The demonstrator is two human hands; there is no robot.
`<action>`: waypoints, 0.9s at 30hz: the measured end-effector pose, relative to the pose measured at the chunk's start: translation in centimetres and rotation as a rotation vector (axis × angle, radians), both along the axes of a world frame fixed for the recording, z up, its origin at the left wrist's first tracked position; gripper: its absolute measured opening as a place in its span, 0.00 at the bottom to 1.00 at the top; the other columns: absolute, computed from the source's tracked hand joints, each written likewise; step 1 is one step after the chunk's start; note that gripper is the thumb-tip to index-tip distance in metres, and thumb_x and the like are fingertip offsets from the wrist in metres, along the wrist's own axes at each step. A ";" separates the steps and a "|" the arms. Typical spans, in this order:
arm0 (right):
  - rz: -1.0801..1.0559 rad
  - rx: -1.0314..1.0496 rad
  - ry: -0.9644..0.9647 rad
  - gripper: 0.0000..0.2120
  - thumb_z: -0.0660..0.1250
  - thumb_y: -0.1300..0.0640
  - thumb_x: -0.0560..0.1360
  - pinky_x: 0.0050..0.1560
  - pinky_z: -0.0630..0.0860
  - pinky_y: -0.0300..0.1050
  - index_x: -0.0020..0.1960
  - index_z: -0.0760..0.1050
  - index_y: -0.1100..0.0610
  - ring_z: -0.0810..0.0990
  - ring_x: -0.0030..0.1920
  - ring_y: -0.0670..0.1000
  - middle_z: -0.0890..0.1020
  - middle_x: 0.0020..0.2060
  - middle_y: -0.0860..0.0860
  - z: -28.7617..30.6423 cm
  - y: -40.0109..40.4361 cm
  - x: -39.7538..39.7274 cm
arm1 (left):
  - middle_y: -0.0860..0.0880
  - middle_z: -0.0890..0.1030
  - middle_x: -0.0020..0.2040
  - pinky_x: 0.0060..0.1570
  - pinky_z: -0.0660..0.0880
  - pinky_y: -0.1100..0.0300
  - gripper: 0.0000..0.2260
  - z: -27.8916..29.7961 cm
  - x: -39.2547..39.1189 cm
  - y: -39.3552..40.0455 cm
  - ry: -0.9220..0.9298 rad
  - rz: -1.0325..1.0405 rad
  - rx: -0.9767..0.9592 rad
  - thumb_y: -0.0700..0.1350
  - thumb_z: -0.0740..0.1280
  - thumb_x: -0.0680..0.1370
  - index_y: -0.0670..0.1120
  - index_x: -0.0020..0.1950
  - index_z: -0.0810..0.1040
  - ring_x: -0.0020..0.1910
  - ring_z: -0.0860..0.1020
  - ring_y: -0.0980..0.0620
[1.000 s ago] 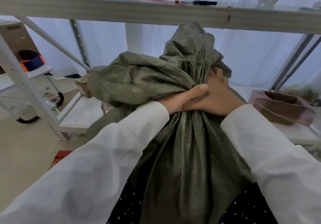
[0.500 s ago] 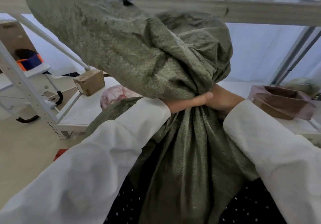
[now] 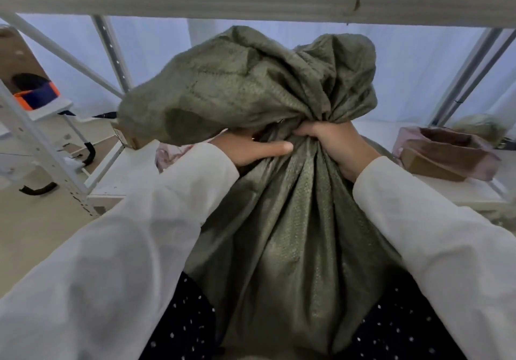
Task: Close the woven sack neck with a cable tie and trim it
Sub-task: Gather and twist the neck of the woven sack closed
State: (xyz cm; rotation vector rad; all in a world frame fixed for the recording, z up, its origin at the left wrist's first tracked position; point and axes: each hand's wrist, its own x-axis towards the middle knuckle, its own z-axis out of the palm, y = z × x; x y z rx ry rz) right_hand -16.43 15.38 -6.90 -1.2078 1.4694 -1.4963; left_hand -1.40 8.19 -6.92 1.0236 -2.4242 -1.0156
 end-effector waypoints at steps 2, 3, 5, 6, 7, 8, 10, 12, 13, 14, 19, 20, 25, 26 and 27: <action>-0.035 -0.006 -0.084 0.25 0.73 0.59 0.61 0.57 0.77 0.53 0.58 0.78 0.58 0.82 0.52 0.52 0.83 0.53 0.52 -0.2 -0.2 -1.0 | 0.61 0.75 0.54 0.55 0.62 0.70 0.21 -0.3 1.3 -0.4 0.089 0.123 0.016 0.57 0.68 0.72 0.52 0.63 0.75 0.56 0.72 0.61; -0.033 0.005 -0.094 0.26 0.74 0.58 0.61 0.58 0.76 0.53 0.58 0.77 0.58 0.82 0.53 0.52 0.83 0.54 0.52 -0.2 -0.2 -1.2 | 0.61 0.79 0.47 0.52 0.67 0.68 0.14 -0.4 1.7 -0.5 0.188 0.123 0.071 0.52 0.69 0.73 0.51 0.57 0.78 0.50 0.76 0.62; -0.012 0.011 -0.077 0.27 0.75 0.56 0.61 0.60 0.75 0.53 0.60 0.77 0.56 0.81 0.55 0.51 0.82 0.55 0.51 -0.3 -0.1 -1.2 | 0.60 0.82 0.39 0.50 0.75 0.64 0.05 -0.3 1.9 -0.2 0.370 0.124 0.193 0.45 0.71 0.72 0.50 0.47 0.80 0.41 0.79 0.62; 0.012 0.009 -0.057 0.27 0.74 0.56 0.62 0.61 0.75 0.53 0.60 0.76 0.55 0.81 0.55 0.50 0.82 0.56 0.50 -0.3 -0.2 -1.0 | 0.58 0.82 0.39 0.51 0.76 0.62 0.05 -0.4 1.9 -0.2 0.414 0.141 0.200 0.44 0.72 0.71 0.49 0.46 0.80 0.40 0.79 0.62; 0.048 0.006 -0.035 0.27 0.74 0.56 0.62 0.61 0.74 0.52 0.61 0.76 0.55 0.81 0.56 0.49 0.82 0.56 0.49 -0.1 0.0 -0.7 | 0.57 0.81 0.41 0.51 0.76 0.62 0.07 -0.4 1.7 0.1 0.432 0.170 0.173 0.43 0.72 0.71 0.48 0.48 0.80 0.41 0.79 0.61; 0.097 0.003 -0.013 0.27 0.74 0.56 0.63 0.61 0.74 0.50 0.62 0.75 0.54 0.80 0.57 0.48 0.81 0.57 0.49 -0.1 0.0 -0.3 | 0.56 0.81 0.44 0.52 0.75 0.62 0.10 -0.4 1.5 0.2 0.432 0.207 0.120 0.43 0.72 0.72 0.47 0.52 0.79 0.43 0.78 0.61; 0.216 0.021 0.033 0.27 0.74 0.55 0.64 0.60 0.74 0.46 0.63 0.75 0.54 0.80 0.57 0.46 0.81 0.58 0.48 0.1 0.4 0.4 | 0.51 0.81 0.54 0.59 0.73 0.58 0.15 0.1 0.8 0.9 0.370 0.245 0.007 0.46 0.69 0.73 0.47 0.60 0.77 0.53 0.78 0.55; 0.316 0.045 0.075 0.26 0.75 0.56 0.64 0.59 0.74 0.44 0.61 0.76 0.52 0.80 0.58 0.45 0.81 0.58 0.46 0.1 0.9 1.1 | 0.46 0.76 0.65 0.64 0.67 0.58 0.18 1.0 0.2 1.9 0.148 0.206 -0.037 0.50 0.64 0.76 0.46 0.65 0.74 0.63 0.73 0.49; 0.333 0.052 0.094 0.26 0.75 0.56 0.63 0.58 0.74 0.43 0.61 0.76 0.51 0.79 0.58 0.44 0.81 0.58 0.46 0.2 1.1 1.3 | 0.45 0.72 0.68 0.62 0.64 0.61 0.19 1.2 0.0 2.2 0.058 0.164 -0.032 0.51 0.61 0.78 0.46 0.67 0.71 0.66 0.71 0.48; 0.337 0.052 0.098 0.27 0.75 0.57 0.62 0.58 0.74 0.42 0.61 0.76 0.50 0.79 0.57 0.43 0.81 0.58 0.45 0.2 1.2 1.3 | 0.43 0.71 0.69 0.59 0.64 0.62 0.19 0.5 -0.1 1.7 0.066 0.153 -0.027 0.50 0.59 0.79 0.44 0.68 0.70 0.67 0.69 0.47; 0.382 0.045 0.208 0.28 0.78 0.58 0.61 0.60 0.74 0.40 0.60 0.76 0.50 0.78 0.59 0.41 0.81 0.58 0.44 0.6 1.9 0.3 | 0.47 0.70 0.69 0.68 0.63 0.55 0.28 0.4 -1.0 2.5 0.069 -0.003 0.183 0.59 0.59 0.73 0.48 0.69 0.68 0.70 0.67 0.48; 0.396 0.043 0.242 0.26 0.77 0.60 0.62 0.59 0.74 0.36 0.58 0.76 0.49 0.78 0.58 0.40 0.81 0.56 0.43 0.7 2.1 0.1 | 0.52 0.73 0.66 0.68 0.63 0.55 0.23 0.4 -0.9 2.5 0.137 -0.048 0.202 0.57 0.61 0.70 0.54 0.64 0.73 0.68 0.69 0.51; 0.309 0.026 0.308 0.20 0.74 0.63 0.68 0.56 0.71 0.32 0.53 0.74 0.43 0.77 0.53 0.34 0.79 0.52 0.38 0.9 1.8 -0.7 | 0.43 0.79 0.60 0.64 0.71 0.48 0.20 -0.6 -0.8 1.9 0.577 0.145 0.535 0.48 0.69 0.65 0.43 0.56 0.78 0.59 0.77 0.44; 0.276 0.041 0.299 0.19 0.74 0.62 0.68 0.59 0.71 0.37 0.52 0.74 0.44 0.77 0.54 0.37 0.80 0.53 0.40 0.8 1.5 -0.8 | 0.42 0.79 0.60 0.60 0.74 0.49 0.15 -0.4 -1.0 1.7 0.671 0.189 0.576 0.45 0.66 0.72 0.41 0.57 0.76 0.56 0.78 0.45; 0.251 0.049 0.297 0.19 0.74 0.62 0.67 0.61 0.72 0.42 0.52 0.75 0.45 0.78 0.55 0.41 0.80 0.53 0.43 0.7 1.3 -0.7 | 0.44 0.80 0.56 0.53 0.78 0.53 0.10 0.0 -1.0 1.6 0.749 0.206 0.604 0.41 0.60 0.77 0.42 0.56 0.76 0.50 0.80 0.48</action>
